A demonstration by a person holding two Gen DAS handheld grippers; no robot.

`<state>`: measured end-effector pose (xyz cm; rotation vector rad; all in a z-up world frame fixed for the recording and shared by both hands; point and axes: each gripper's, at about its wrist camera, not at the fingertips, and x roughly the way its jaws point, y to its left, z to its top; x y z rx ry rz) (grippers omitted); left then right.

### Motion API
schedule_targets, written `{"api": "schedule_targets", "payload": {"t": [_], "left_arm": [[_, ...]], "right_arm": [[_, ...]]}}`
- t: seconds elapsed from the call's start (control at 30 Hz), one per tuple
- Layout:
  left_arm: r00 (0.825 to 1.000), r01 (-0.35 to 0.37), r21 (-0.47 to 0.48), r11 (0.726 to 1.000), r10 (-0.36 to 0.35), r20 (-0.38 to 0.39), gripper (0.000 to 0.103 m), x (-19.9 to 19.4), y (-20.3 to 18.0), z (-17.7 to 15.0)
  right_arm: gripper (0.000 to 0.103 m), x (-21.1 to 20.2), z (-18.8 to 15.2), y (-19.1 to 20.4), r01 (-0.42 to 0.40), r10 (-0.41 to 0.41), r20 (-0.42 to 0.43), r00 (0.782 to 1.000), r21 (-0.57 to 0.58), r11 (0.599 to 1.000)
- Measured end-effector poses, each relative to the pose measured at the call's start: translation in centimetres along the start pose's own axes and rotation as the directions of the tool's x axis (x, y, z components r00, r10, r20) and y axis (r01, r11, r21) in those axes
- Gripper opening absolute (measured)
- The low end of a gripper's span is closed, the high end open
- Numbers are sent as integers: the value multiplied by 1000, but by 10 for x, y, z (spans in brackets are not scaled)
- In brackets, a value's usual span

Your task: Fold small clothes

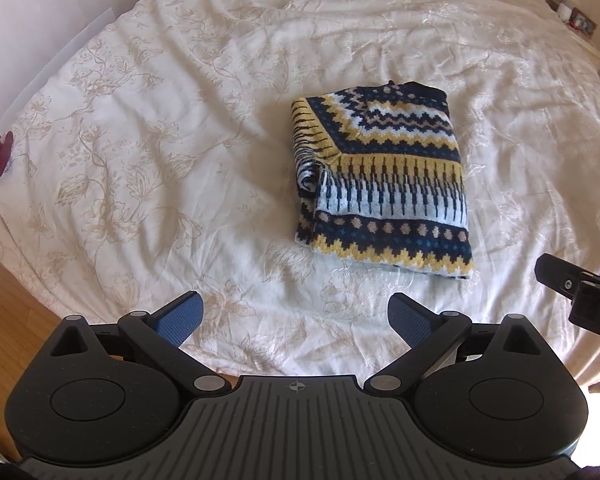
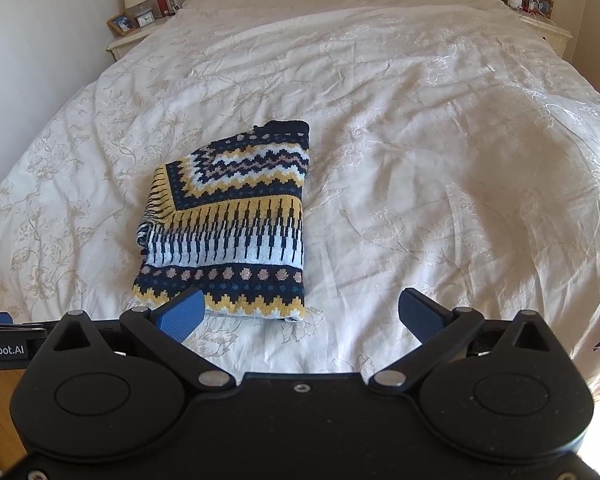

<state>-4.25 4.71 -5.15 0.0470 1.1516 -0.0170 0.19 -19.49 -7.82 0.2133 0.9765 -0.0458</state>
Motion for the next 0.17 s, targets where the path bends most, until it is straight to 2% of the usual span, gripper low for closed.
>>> {"api": "schedule_targets", "payload": {"t": [0.17], "left_arm": [[1000,7,8,1000,-7,-10,100,4,-2,4]], "right_arm": [[102,2,1,0,3,-3,-4,1000,3,1000]]}}
